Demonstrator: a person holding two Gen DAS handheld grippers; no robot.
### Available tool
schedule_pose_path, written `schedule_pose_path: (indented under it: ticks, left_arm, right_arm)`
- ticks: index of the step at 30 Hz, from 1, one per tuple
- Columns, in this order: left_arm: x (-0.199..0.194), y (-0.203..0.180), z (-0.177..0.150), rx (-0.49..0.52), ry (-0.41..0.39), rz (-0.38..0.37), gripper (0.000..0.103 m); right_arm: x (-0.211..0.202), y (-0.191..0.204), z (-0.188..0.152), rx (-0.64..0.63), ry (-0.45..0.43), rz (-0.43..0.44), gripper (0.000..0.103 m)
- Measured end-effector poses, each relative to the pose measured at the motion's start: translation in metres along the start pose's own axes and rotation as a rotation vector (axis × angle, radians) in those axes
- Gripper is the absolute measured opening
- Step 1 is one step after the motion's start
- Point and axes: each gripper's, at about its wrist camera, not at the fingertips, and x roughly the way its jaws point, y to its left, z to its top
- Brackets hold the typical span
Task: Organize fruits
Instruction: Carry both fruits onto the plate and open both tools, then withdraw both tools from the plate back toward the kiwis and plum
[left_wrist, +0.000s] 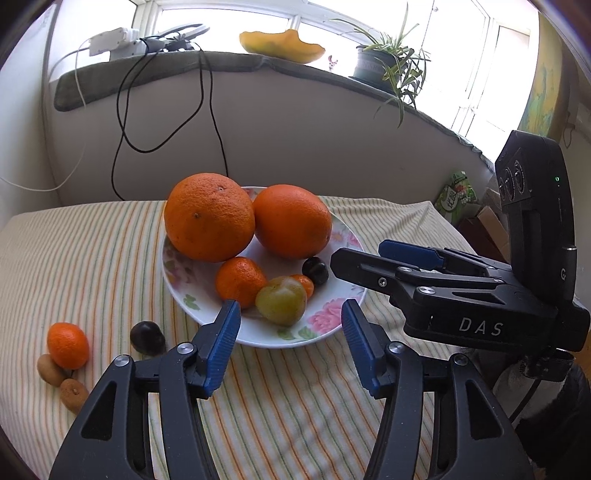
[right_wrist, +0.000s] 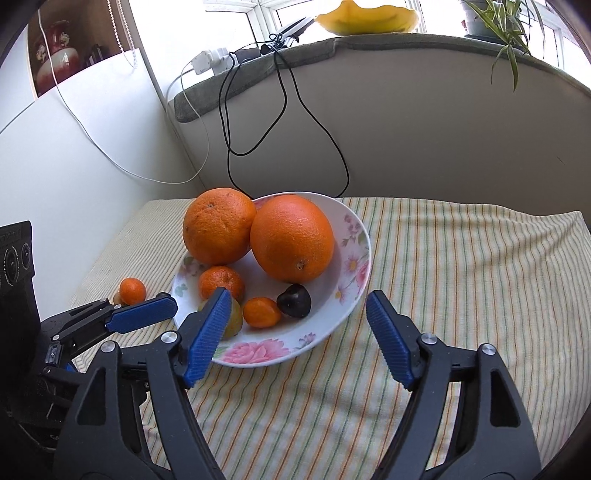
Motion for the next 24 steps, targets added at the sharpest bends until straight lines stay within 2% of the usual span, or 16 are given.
schedule_pose_path:
  ticks: [6,12,24]
  left_arm:
    - [0.0,-0.001,-0.003,-0.001,0.01,0.009,0.056]
    - [-0.004,0.0,-0.004,-0.008,0.006,0.021,0.063]
    - [-0.025,0.01,-0.008,-0.022,-0.021,0.043,0.065]
  right_arm:
    - [-0.001,-0.006,-0.001,0.03,0.001,-0.007,0.085]
    - [-0.005,-0.008,-0.001,0.043,0.0,-0.012,0.085]
    - [-0.017,0.011,-0.003,0.02,-0.005,-0.015,0.085]
